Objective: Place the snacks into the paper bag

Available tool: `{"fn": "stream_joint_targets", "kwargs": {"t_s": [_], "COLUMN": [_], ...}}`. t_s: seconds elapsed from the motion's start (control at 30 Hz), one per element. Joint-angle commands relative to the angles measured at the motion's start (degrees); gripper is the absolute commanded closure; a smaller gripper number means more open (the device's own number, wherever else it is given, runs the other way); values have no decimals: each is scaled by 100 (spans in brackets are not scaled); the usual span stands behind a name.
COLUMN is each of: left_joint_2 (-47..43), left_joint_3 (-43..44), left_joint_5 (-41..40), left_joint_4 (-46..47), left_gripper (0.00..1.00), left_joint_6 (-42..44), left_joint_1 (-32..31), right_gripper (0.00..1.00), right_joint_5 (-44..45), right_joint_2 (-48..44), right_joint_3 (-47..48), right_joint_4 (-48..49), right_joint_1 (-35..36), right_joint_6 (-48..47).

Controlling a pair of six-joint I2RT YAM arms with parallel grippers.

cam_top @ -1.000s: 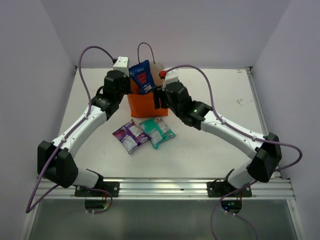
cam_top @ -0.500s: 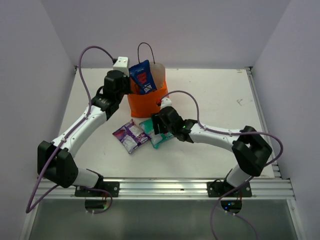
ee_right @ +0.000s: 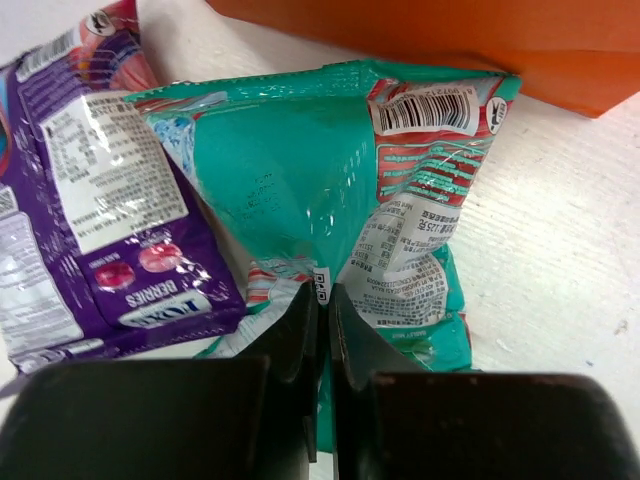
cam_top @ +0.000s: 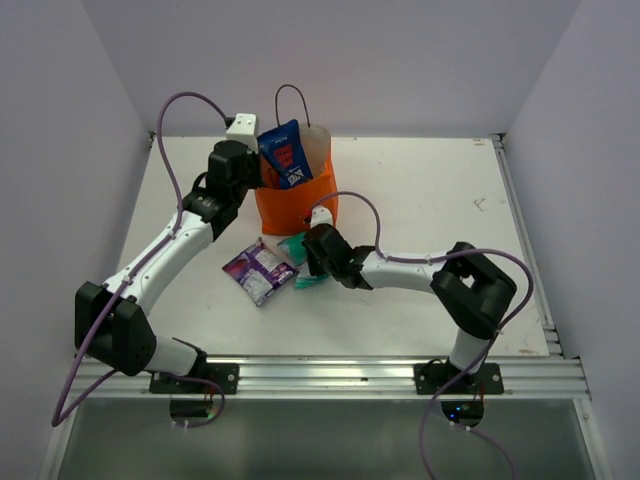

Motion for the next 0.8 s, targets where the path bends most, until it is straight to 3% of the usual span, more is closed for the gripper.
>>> {"fn": "stream_joint_targets", "kwargs": {"t_s": [0.0, 0.2, 0.33, 0.4, 0.57, 0.77], "left_joint_2": [-134, -134, -117, -116, -108, -108], "left_joint_3": [-61, -53, -53, -53, -53, -44], "left_joint_5": [-5, 4, 39, 65, 65, 57], "left_joint_4": [15, 15, 33, 41, 50, 50], "left_gripper": [100, 100, 100, 100, 100, 100], "left_joint_6": [112, 112, 94, 94, 86, 86], "left_joint_1": [-2, -2, -2, -2, -2, -2], "right_gripper": [100, 100, 100, 100, 100, 100], "right_joint_5": [237, 1229, 2467, 2715, 3121, 2314], "right_joint_2": [-241, -1656, -2982, -3187, -3075, -2117], "right_joint_3": [-132, -72, 708, 1078, 1976, 2661], "right_joint_4": [-429, -1834, -2741, -2935, -1920, -425], "right_joint_1": [78, 157, 166, 166, 148, -36], "right_joint_6": [81, -226, -691, -1157, -2455, -3179]}}
